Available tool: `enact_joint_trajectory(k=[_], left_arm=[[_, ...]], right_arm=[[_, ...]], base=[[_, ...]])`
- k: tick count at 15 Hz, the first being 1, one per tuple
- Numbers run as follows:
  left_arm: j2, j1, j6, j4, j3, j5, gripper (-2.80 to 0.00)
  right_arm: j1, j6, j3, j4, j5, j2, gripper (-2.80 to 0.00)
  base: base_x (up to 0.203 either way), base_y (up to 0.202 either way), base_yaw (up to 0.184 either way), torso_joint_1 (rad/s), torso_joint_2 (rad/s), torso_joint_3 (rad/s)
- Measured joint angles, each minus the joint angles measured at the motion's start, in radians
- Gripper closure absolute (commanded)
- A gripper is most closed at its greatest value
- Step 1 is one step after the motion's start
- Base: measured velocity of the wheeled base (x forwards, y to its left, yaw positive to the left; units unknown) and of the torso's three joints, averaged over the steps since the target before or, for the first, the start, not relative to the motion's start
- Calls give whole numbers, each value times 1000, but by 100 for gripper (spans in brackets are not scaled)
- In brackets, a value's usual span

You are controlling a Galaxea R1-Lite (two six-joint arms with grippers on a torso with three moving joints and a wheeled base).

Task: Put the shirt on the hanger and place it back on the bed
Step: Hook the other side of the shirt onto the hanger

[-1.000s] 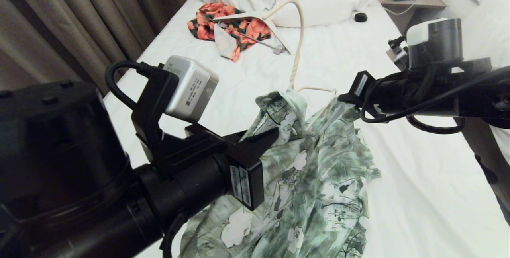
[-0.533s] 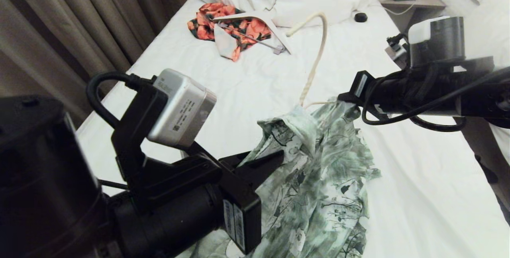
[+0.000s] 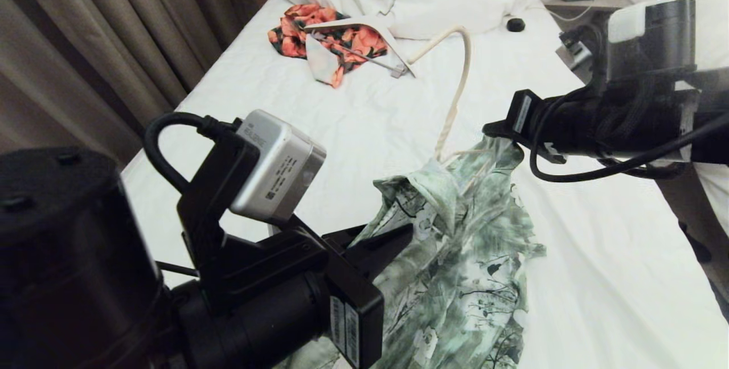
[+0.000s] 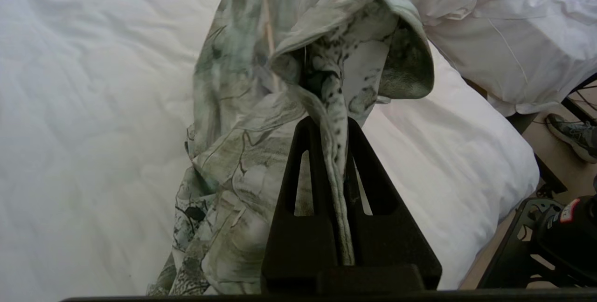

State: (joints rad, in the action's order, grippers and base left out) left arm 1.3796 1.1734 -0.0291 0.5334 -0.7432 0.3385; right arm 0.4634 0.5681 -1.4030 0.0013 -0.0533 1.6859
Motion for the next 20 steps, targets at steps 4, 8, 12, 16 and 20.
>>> enact_joint_trajectory(k=[4, 8, 12, 16, 20], left_arm=[[21, -2, 1, 2, -22, 0, 0], [30, 0, 0, 2, -32, 0, 0], [31, 8, 0, 2, -34, -1, 0], [45, 23, -1, 1, -53, -1, 0], [55, 26, -1, 4, -73, 1, 0]], right_arm=[[49, -65, 22, 1, -1, -47, 0], [75, -119, 29, 1, -1, -84, 0], [89, -135, 49, 2, -6, -105, 0], [118, -220, 53, 3, -7, -114, 0], [107, -235, 80, 2, -6, -119, 0]], base=[[0, 0, 0, 0, 0, 0], [0, 0, 0, 0, 0, 0], [0, 0, 0, 0, 0, 0], [0, 0, 0, 0, 0, 0], [0, 0, 0, 0, 0, 0]])
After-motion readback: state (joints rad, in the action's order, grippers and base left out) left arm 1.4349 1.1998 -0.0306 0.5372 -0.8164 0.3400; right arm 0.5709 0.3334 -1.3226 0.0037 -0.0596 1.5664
